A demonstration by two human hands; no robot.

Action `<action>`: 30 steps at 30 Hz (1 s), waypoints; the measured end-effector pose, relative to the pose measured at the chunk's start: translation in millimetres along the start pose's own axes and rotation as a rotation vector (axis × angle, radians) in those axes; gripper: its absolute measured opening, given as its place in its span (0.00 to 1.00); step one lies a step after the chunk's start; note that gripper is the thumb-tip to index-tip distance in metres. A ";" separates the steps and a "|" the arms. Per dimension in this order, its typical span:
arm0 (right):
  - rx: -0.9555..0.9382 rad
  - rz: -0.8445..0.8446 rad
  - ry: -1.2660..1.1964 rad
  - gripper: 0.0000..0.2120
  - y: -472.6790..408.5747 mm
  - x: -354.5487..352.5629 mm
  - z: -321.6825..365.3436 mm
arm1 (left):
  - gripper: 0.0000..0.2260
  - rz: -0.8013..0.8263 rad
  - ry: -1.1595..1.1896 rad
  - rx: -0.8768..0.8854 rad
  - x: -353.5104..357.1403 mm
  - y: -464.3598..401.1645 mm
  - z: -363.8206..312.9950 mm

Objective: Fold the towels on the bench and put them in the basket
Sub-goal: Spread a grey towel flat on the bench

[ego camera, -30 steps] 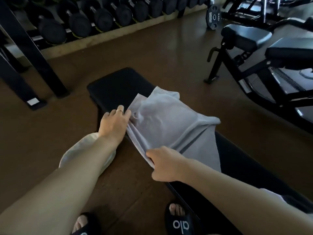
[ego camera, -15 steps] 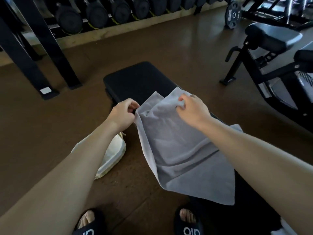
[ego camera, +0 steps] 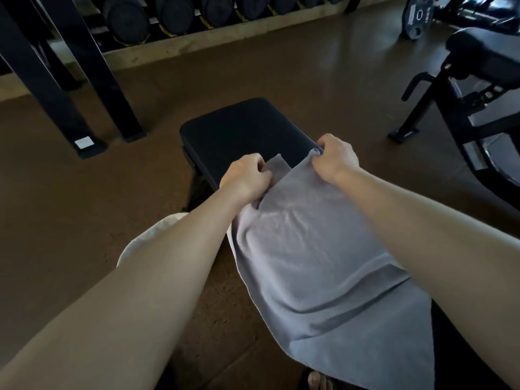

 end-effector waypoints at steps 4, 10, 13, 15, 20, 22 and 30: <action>-0.074 -0.273 -0.227 0.09 -7.5 -33.8 7.4 | 0.06 -0.193 0.614 -0.062 -53.1 2.3 18.0; 0.061 -0.084 -0.123 0.07 -3.5 -19.8 -16.3 | 0.19 -0.220 0.552 -0.522 -59.1 -9.1 102.8; 0.128 0.089 -0.055 0.11 4.7 -10.2 -30.7 | 0.25 -0.284 0.234 -0.468 -65.3 -5.4 101.1; 0.125 0.063 -0.103 0.21 2.1 -16.2 -29.9 | 0.29 -0.396 -0.062 -0.193 -71.4 2.4 64.6; 0.045 0.023 -0.220 0.29 -15.3 -10.7 -7.0 | 0.24 -0.116 -0.487 0.249 -8.7 14.4 6.1; -0.030 0.008 -0.175 0.23 -25.5 -5.9 2.0 | 0.25 -0.014 -0.536 0.203 9.3 8.8 16.6; -0.317 -0.218 0.175 0.14 -68.8 -2.3 34.0 | 0.27 -0.042 -0.547 0.130 15.0 -12.2 29.2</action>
Point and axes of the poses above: each hand's wrist, its own y-axis away from the middle knuckle, its own x-axis out of the palm, z = x × y, the point moved 10 cm from there along -y, towards the middle knuckle, and after that the axes turned 14 degrees about -x, right-handed, at the moved point
